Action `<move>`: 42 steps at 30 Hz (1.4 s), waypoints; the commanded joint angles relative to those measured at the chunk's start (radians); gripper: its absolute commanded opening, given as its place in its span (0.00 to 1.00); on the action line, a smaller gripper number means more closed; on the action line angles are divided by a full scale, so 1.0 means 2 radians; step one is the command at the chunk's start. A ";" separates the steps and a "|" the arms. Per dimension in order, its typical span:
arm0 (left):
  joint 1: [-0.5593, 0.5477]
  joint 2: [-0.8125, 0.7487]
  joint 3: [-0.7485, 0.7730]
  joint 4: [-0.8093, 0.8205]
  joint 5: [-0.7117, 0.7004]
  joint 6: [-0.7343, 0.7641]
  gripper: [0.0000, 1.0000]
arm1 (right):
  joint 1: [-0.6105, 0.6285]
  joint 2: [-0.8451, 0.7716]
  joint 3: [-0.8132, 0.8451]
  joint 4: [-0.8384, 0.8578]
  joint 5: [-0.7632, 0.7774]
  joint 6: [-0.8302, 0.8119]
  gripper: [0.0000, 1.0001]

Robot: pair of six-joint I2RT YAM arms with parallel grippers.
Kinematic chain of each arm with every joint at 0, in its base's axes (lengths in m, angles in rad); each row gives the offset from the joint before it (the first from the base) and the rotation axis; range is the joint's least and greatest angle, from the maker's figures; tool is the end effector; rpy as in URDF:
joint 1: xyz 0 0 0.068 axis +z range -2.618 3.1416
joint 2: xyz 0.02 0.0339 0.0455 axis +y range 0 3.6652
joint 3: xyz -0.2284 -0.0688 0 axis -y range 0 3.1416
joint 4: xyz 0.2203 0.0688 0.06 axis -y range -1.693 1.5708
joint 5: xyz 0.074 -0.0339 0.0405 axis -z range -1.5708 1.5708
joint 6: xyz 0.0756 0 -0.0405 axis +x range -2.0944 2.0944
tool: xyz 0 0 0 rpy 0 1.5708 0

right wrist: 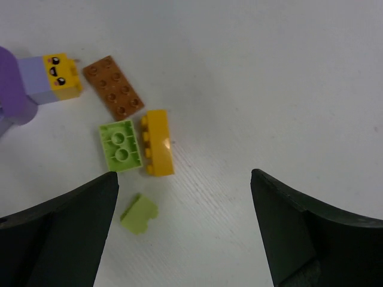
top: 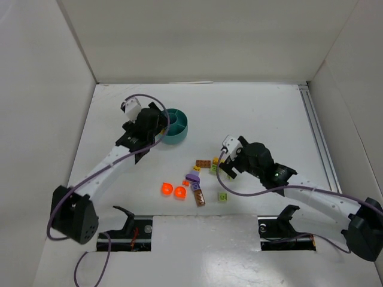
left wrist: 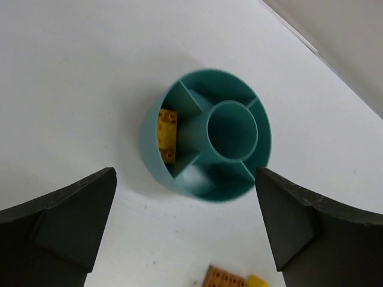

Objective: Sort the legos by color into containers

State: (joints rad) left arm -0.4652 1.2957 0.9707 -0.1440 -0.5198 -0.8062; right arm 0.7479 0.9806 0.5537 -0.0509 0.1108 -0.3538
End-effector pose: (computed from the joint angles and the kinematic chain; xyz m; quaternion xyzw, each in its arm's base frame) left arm 0.2943 -0.1057 0.2567 -0.2723 0.7887 -0.1242 0.5371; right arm 0.1895 0.1644 0.1981 -0.4220 0.7419 0.0552 0.5181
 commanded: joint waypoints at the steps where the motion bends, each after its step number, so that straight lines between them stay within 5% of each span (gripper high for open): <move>1: -0.008 -0.076 -0.062 0.026 0.085 0.033 1.00 | 0.013 0.046 0.034 0.042 -0.126 -0.049 0.95; 15: -0.027 -0.199 -0.189 0.004 0.175 0.027 1.00 | 0.033 0.210 0.140 0.000 0.017 0.027 0.85; 32: -0.027 -0.273 -0.208 -0.038 0.166 0.002 1.00 | -0.023 0.297 0.158 -0.040 -0.035 0.030 0.60; 42: -0.027 -0.267 -0.203 -0.054 0.151 0.002 1.00 | -0.038 0.308 0.158 -0.024 -0.093 0.030 0.16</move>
State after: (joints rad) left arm -0.5198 0.7689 0.5491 -0.2325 -0.1905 -0.8024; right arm 0.6788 1.5963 0.8566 -0.1120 -0.0067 -0.2966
